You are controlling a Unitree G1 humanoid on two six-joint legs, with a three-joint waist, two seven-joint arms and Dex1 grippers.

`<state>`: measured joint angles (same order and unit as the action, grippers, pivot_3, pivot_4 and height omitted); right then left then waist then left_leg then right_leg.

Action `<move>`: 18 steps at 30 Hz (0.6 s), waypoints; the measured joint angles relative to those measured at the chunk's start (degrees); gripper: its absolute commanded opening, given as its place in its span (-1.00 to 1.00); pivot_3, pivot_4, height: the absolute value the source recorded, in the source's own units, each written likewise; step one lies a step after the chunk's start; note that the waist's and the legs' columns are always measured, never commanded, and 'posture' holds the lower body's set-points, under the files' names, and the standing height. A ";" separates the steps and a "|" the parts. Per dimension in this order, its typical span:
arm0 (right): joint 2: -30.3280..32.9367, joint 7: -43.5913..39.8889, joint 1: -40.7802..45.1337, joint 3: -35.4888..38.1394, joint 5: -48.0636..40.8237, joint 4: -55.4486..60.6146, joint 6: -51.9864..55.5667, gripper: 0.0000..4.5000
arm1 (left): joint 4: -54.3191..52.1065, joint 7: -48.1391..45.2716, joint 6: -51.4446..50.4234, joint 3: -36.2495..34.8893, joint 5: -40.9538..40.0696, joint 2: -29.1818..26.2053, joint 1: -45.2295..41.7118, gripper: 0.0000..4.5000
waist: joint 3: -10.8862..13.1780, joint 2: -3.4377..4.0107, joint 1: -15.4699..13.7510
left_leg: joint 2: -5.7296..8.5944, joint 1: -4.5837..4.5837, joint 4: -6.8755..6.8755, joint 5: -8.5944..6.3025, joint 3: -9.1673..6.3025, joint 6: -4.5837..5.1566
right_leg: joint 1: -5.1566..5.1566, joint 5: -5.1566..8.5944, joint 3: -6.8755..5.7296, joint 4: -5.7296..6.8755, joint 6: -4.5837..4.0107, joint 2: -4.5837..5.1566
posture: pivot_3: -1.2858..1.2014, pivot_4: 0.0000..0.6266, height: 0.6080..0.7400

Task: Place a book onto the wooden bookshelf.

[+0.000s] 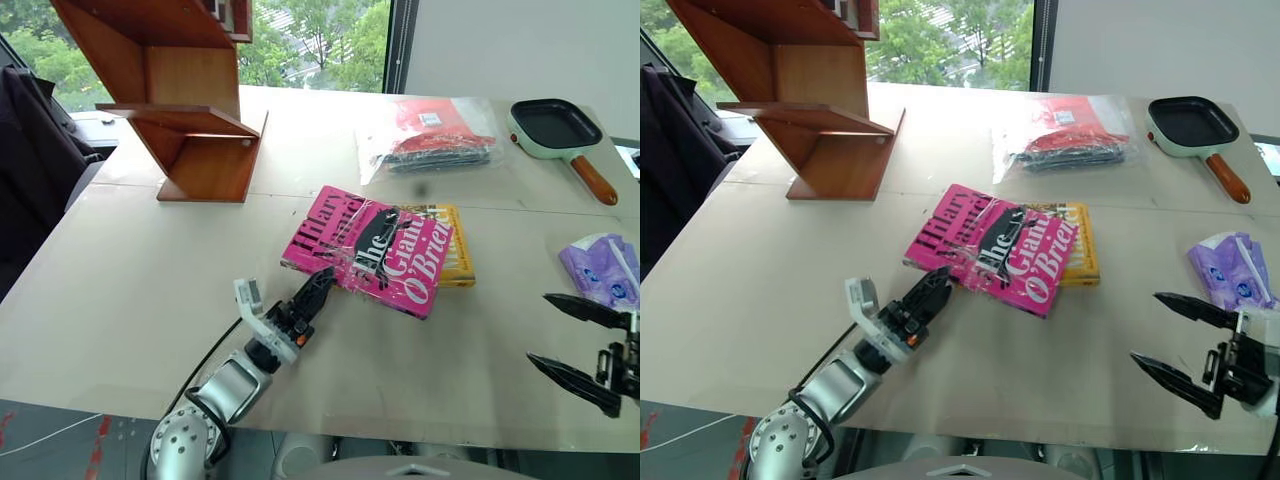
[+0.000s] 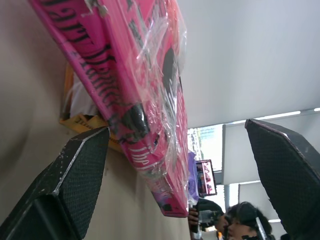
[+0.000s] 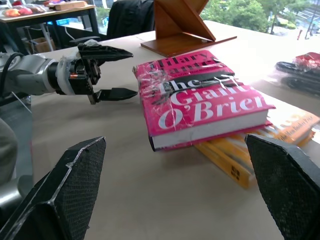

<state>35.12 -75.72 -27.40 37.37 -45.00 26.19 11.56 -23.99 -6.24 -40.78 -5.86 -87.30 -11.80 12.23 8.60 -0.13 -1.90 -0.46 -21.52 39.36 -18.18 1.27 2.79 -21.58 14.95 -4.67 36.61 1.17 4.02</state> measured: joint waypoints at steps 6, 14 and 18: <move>1.21 1.65 -2.93 3.72 -3.94 3.02 0.77 0.96 | 3.65 0.07 -1.67 0.84 -0.73 0.14 -2.29 1.00 | -0.03 0.01 -0.27 | 0.00 0.09 -0.01 0.00 0.01 -0.01 | 0.01 0.01 0.06 0.10 -0.02 0.00 | 0.03 -0.52 1.00; 2.15 9.67 1.03 0.75 -5.02 7.65 3.29 0.96 | 9.99 -1.17 -2.64 0.83 0.55 1.82 -9.36 1.00 | -0.06 -0.02 -0.43 | 0.02 0.10 0.00 0.01 0.04 -0.02 | 0.01 0.01 0.08 0.12 -0.01 0.00 | 0.03 -0.52 1.00; 2.86 11.80 2.23 0.02 -5.27 7.82 4.13 0.96 | 11.15 -1.85 -2.59 0.55 1.59 2.57 -10.60 1.00 | -0.06 -0.02 -0.43 | 0.04 0.08 0.00 0.01 0.04 -0.02 | 0.01 0.01 0.08 0.11 -0.01 0.00 | 0.03 -0.52 1.00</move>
<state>37.97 -63.92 -25.17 37.38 -50.27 34.01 15.70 -12.84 -8.10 -43.38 -5.31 -85.70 -9.23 1.63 8.55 -0.16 -2.33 -0.42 -21.44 39.36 -18.17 1.31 2.77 -21.57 14.96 -4.59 36.71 1.16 4.02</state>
